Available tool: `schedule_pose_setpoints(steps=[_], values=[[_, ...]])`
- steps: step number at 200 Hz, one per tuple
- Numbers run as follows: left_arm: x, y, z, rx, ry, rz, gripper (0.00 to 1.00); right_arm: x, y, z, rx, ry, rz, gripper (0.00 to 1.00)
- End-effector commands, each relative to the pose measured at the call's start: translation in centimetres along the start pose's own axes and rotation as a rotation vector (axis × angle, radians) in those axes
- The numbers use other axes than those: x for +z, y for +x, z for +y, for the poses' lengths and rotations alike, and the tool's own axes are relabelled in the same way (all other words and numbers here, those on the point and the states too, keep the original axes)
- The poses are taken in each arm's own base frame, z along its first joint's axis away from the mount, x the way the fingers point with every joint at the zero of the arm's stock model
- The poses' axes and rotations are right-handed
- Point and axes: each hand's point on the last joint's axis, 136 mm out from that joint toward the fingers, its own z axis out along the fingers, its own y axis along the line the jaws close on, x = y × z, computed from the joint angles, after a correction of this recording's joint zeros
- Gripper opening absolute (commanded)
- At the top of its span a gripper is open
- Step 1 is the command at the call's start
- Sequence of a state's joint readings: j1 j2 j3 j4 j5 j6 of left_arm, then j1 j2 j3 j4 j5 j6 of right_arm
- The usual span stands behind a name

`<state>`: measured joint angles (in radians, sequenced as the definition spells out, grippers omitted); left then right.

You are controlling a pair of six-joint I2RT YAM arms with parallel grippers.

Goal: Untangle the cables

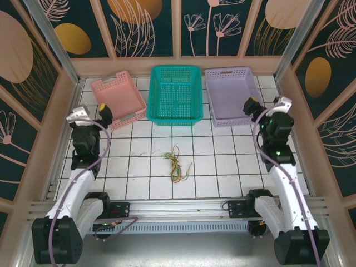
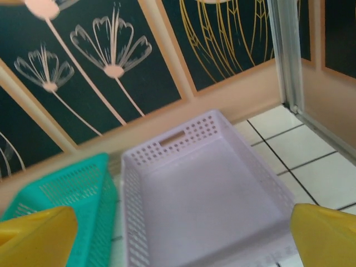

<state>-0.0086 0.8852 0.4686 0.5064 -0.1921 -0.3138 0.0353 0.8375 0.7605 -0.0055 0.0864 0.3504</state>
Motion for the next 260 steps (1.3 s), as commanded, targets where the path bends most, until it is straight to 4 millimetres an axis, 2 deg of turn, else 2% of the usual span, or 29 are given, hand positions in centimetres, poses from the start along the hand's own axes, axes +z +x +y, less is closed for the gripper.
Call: schedule_pose_setpoints(steps=[1, 4, 23, 50, 57, 58, 86, 107, 119, 138, 152, 184, 197, 227, 246, 260], values=[[1.4, 0.0, 1.0, -0.31, -0.155, 0.124, 0.99, 0.3, 2.7, -1.4, 0.253, 0.127, 0.194, 0.99], [1.5, 0.7, 1.0, -0.327, -0.175, 0.177, 0.99, 0.4, 2.8, -1.1, 0.251, 0.102, 0.204, 0.99], [2.6, 0.6, -1.6, -0.384, -0.11, 0.305, 0.99, 0.7, 2.6, 1.8, 0.249, -0.1, 0.22, 0.98], [3.4, 2.1, -2.6, -0.532, -0.087, 0.356, 0.99, 0.7, 2.3, 2.9, 0.247, -0.143, 0.225, 0.93], [3.7, 2.8, -2.7, -0.547, -0.098, 0.392, 0.99, 0.7, 2.6, 3.1, 0.225, -0.139, 0.244, 0.92], [3.7, 2.4, -2.9, -0.55, -0.092, 0.389, 0.99, 0.7, 2.6, 3.2, 0.221, -0.139, 0.246, 0.92], [4.5, 6.0, -3.4, -0.602, -0.122, 0.547, 0.99, 0.1, 3.9, 4.6, 0.135, -0.157, 0.287, 0.89], [4.0, 7.1, -3.9, -0.611, -0.125, 0.584, 0.99, -0.5, 5.5, 6.4, 0.067, -0.184, 0.321, 0.86], [3.3, 7.6, -4.8, -0.601, -0.116, 0.603, 0.99, -0.8, 7.2, 7.8, 0.019, -0.21, 0.36, 0.83], [1.9, 9.6, -6.8, -0.566, -0.102, 0.683, 0.99, -1.8, 10.4, 10.3, -0.057, -0.265, 0.433, 0.8], [0.2, 12.1, -8.5, -0.563, -0.095, 0.779, 0.99, -2.6, 13.1, 11.5, -0.114, -0.291, 0.477, 0.79], [-5.5, 19.1, -11.0, -0.543, -0.146, 1.103, 0.97, -5.5, 19.4, 13.9, -0.208, -0.429, 0.594, 0.75], [-7.7, 21.3, -11.9, -0.535, -0.169, 1.227, 0.96, -6.8, 21.5, 14.6, -0.253, -0.48, 0.626, 0.74], [-11.2, 24.0, -16.7, -0.645, -0.119, 1.373, 0.95, -9.2, 25.0, 15.0, -0.31, -0.551, 0.668, 0.74], [-13.2, 25.2, -18.9, -0.702, -0.123, 1.442, 0.96, -9.9, 26.1, 14.7, -0.302, -0.571, 0.686, 0.74], [-14.1, 25.4, -19.9, -0.713, -0.134, 1.464, 0.98, -10.2, 26.3, 14.5, -0.292, -0.583, 0.683, 0.74]])
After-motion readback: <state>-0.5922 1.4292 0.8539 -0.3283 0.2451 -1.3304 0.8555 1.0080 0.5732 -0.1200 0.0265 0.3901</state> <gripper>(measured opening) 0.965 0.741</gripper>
